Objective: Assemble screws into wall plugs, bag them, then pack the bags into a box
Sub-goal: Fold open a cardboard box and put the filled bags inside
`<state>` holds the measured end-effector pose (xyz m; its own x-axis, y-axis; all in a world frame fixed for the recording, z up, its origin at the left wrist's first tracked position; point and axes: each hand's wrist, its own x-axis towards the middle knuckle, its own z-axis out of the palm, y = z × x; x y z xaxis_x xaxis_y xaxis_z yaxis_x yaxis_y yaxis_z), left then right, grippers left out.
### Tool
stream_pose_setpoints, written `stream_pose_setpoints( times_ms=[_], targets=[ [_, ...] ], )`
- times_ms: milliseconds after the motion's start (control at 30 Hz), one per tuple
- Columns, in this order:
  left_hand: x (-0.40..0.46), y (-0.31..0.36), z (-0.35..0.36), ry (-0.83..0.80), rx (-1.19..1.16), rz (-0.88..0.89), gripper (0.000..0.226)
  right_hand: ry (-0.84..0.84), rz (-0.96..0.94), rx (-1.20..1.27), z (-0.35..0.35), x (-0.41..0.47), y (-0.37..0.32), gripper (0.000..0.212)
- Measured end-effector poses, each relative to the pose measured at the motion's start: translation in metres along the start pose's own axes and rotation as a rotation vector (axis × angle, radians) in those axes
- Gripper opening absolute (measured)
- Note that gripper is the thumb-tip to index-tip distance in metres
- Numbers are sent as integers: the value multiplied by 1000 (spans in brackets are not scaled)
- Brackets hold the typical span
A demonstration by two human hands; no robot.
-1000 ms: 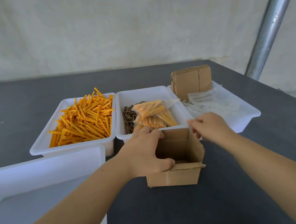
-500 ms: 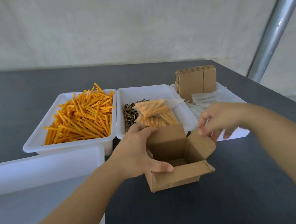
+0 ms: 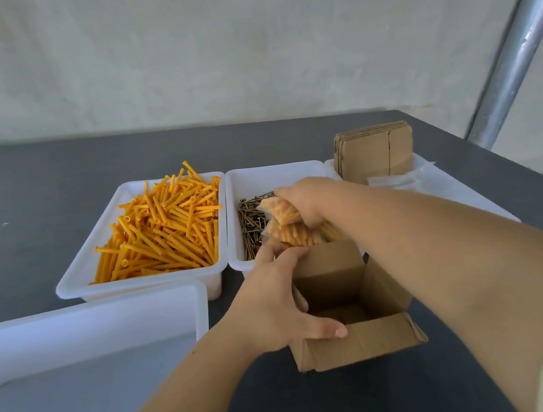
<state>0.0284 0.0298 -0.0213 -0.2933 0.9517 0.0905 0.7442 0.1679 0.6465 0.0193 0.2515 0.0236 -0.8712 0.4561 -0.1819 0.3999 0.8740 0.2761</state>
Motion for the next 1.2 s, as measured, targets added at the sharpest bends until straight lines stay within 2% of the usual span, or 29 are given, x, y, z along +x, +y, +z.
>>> stream_pose_setpoints(
  times_ms=[100, 200, 267, 467, 567, 667, 733, 833, 1033, 1133, 1200],
  targets=[
    [-1, 0, 0, -1, -7, 9, 108, 59, -26, 107, -3, 1, 1, 56],
    [-1, -1, -1, 13, -14, 10, 107, 48, -25, 271, -6, -8, 16, 53],
    [0, -1, -1, 23, -18, 12, 106, 49, 1, 472, -7, -19, 30, 49],
    [0, 1, -1, 40, -17, 4, 106, 230, 106, 916, -13, -47, 58, 27],
    [-1, 1, 0, 60, -18, -5, 104, 292, 166, 1398, -22, -62, 59, 26],
    [-3, 3, 1, 84, -38, -11, 102, 130, 70, 2124, -28, -85, 59, 27],
    [-3, 3, 2, 96, -45, -13, 101, 79, -48, 2343, -28, -100, 58, 29],
    [-5, 4, 3, 120, -57, -11, 101, 27, -171, 2264, -25, -119, 43, 35],
    [-8, 6, 2, 126, -87, 44, 100, -153, -385, 1816, -14, -152, 35, 33],
    [-7, 3, 2, 123, -91, 27, 102, -144, -296, 1469, -13, -165, 35, 37],
    [-8, 3, 1, 120, -103, 19, 101, -55, -187, 1077, -16, -171, 32, 33]
  ],
)
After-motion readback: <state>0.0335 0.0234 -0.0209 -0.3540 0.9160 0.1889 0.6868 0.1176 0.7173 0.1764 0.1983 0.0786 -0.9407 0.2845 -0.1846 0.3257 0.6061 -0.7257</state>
